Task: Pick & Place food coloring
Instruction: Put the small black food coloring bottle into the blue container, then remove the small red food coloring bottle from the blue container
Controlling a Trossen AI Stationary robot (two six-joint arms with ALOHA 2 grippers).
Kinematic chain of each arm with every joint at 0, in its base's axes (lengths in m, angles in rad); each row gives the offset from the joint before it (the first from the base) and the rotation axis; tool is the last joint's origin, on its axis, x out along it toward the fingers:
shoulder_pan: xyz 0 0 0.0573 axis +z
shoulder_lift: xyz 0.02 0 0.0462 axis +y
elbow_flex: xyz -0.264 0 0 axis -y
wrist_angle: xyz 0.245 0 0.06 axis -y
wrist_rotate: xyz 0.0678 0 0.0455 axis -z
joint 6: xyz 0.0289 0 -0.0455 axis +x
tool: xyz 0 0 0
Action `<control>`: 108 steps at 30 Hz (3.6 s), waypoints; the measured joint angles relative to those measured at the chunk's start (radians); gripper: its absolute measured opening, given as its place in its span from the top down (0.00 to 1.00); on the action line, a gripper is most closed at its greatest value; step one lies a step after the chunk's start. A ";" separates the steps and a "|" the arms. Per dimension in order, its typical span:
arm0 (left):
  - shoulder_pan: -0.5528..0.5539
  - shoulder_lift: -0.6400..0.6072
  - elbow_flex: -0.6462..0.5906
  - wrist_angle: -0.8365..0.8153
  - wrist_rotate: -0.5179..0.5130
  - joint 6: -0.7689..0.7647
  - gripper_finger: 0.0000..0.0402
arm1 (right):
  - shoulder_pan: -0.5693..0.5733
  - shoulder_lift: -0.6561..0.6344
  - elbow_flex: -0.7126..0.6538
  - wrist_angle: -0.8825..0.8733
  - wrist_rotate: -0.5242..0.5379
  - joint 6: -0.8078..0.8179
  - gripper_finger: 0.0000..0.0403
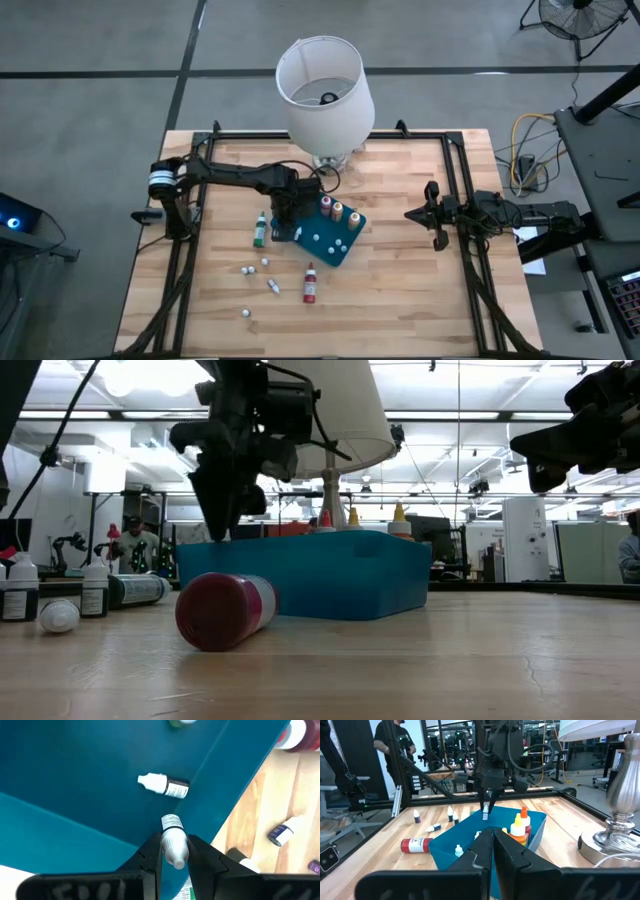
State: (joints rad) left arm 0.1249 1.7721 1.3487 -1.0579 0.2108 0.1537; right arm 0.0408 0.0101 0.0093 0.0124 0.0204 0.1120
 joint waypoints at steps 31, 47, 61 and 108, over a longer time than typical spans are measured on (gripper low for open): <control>0.004 0.002 -0.141 0.132 -0.097 -0.009 0.88 | 0.000 0.000 0.000 0.000 0.000 0.000 0.98; 0.004 0.002 -0.171 0.160 -0.095 -0.022 0.88 | 0.000 0.000 0.000 0.000 0.000 0.000 0.98; 0.004 0.002 -0.171 0.168 -0.095 -0.023 0.79 | 0.000 0.000 0.000 0.000 0.000 0.000 0.98; -0.055 -0.111 -0.027 -0.010 -0.094 -0.092 0.74 | 0.000 0.001 0.000 0.000 0.000 0.000 0.98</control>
State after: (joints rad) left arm 0.0698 1.6611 1.3220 -1.0675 0.1165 0.0614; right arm 0.0410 0.0113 0.0093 0.0123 0.0205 0.1120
